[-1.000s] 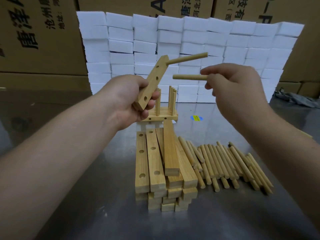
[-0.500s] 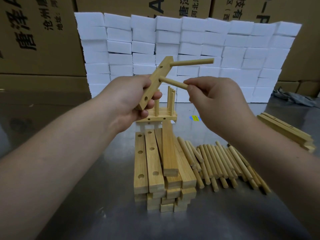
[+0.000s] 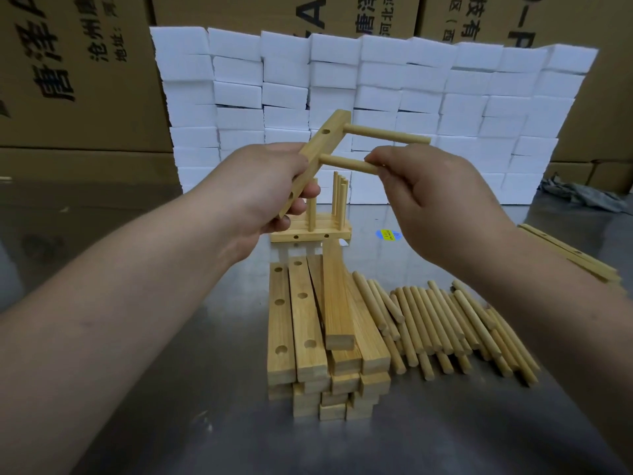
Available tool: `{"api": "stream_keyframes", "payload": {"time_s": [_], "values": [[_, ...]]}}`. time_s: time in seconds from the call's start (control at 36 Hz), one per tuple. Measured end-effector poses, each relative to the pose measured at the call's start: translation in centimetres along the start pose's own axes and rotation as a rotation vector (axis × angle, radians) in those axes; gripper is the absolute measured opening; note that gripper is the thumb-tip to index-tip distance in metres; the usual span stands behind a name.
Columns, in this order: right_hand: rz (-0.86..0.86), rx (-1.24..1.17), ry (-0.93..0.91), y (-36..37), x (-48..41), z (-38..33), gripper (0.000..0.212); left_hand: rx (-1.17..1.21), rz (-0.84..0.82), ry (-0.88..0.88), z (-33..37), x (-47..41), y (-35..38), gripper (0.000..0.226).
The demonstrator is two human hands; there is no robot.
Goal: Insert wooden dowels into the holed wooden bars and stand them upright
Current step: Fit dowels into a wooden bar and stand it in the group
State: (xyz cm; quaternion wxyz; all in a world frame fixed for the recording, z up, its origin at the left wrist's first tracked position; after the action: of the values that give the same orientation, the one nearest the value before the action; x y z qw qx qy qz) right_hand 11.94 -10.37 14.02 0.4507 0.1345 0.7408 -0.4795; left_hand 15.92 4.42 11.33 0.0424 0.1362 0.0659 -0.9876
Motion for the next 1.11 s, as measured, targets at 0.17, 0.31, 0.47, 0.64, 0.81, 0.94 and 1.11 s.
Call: {"api": "stream_keyframes", "payload": {"time_s": [0.17,0.31,0.47,0.64,0.81,0.94,1.11], "values": [[0.007,0.035,-0.035,0.1,0.0,0.1,0.021,-0.047,-0.043,0.065,0.8,0.5,0.5,0.034],[0.061,0.067,-0.079,-0.3,0.2,-0.1,0.021,-0.095,-0.043,0.117,1.1,1.0,1.1,0.035],[0.057,0.026,-0.056,-0.4,0.3,0.0,0.025,-0.136,-0.035,0.179,1.5,1.3,1.3,0.037],[0.062,-0.187,0.091,-0.4,0.5,0.8,0.025,-0.120,-0.067,0.209,1.6,1.6,1.5,0.036],[0.016,-0.511,0.350,0.6,0.6,2.1,0.026,-0.131,-0.069,0.237,1.7,1.5,1.5,0.038],[-0.010,-0.604,0.452,0.4,0.4,2.7,0.018,-0.116,-0.117,0.221,1.9,1.6,1.6,0.032],[0.089,-0.581,0.432,-0.9,-0.3,3.1,0.020,-0.130,-0.189,0.103,0.6,1.7,2.5,0.017]]}}
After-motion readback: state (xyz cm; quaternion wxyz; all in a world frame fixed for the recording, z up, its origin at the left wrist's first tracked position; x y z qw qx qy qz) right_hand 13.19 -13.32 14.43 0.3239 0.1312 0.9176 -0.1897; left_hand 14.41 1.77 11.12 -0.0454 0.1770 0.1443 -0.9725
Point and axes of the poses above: each hand's wrist, its own x-axis away from the middle knuckle, its own y-axis out of the palm, z = x × y, the point moved 8 cm from there along -x, towards the middle knuckle, and after that the axes turned 4 degrees about z, right-handed, at the moved point
